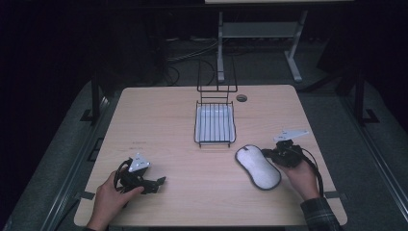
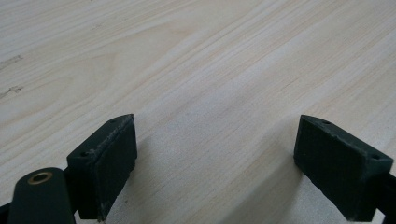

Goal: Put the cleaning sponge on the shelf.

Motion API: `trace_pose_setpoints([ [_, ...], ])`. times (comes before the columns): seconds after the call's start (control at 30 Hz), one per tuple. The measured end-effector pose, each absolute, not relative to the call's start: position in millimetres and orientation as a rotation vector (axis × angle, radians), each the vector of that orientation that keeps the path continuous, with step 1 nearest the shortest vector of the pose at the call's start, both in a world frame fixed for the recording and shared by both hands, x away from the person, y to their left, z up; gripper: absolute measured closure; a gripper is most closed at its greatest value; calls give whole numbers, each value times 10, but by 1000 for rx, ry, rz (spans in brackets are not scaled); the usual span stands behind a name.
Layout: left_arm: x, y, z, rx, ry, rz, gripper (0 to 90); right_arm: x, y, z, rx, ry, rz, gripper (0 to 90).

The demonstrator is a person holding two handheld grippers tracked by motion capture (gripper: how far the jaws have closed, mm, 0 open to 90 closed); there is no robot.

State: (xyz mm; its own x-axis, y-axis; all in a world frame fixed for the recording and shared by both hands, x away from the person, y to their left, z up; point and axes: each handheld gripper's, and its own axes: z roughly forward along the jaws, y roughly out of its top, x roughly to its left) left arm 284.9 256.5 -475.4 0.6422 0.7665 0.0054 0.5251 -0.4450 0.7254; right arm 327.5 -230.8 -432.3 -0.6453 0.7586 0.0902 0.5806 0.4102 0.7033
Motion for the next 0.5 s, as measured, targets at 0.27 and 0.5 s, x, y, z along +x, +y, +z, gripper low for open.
trace_pose_setpoints([
  [0.27,2849,2565,-4756,2149,1000,439,126,2854,-2459,-4386,1202,2441,1050,899],
  [0.5,2850,2565,-4756,2149,1000,439,126,2707,-2534,-4488,1230,2468,1032,899],
])
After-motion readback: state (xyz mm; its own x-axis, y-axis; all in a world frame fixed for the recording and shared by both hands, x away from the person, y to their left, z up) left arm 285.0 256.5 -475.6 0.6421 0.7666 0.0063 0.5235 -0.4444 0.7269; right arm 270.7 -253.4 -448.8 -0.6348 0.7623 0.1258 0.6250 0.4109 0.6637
